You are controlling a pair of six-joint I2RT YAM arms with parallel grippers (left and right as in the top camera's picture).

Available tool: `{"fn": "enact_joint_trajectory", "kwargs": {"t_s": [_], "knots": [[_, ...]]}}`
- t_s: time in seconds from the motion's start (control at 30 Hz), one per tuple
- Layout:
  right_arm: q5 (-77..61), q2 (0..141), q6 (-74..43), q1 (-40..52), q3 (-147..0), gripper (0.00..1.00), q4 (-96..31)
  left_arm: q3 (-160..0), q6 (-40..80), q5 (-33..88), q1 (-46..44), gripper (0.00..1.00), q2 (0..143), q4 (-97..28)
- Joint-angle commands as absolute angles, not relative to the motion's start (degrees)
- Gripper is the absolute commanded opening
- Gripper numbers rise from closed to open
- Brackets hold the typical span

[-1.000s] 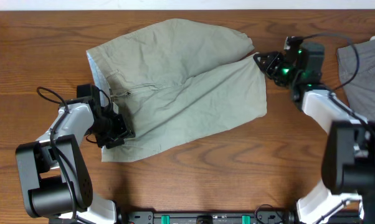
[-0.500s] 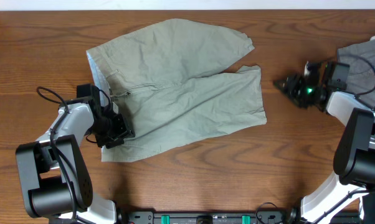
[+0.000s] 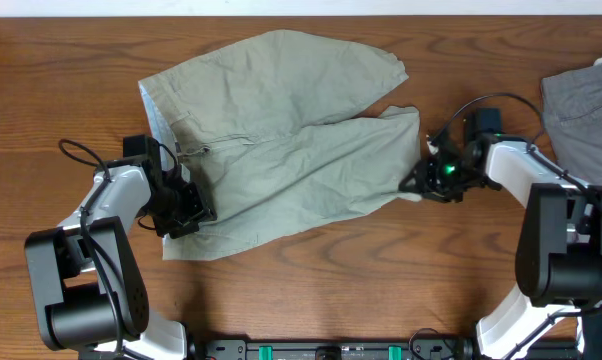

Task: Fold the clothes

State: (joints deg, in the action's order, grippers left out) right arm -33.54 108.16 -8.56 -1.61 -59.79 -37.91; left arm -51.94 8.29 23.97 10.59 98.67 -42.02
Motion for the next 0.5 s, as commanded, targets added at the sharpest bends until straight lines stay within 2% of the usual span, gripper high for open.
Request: {"fn": "enact_joint_trajectory", "kwargs": {"t_s": [0.0,0.23,0.43,0.47], "knots": [[-35.4,108.1,-8.6,-1.0,-59.2,0.09,-38.4,-51.4,7.6,22.4,10.6,0.45,98.1,-41.7],[-40.7,95.4,-5.0,-1.1,-59.3,0.06,-46.5,-51.4,7.6,22.4,10.6,0.45,98.1,-41.7],[-36.9,81.5,-9.3,-2.8,-59.4,0.15,-48.6,-51.4,7.6,22.4,10.6,0.46,98.1,-41.6],[-35.1,80.7,-9.9,-3.1,-59.4,0.16,-48.4,-51.4,7.6,22.4,10.6,0.49,98.1,-41.6]]}}
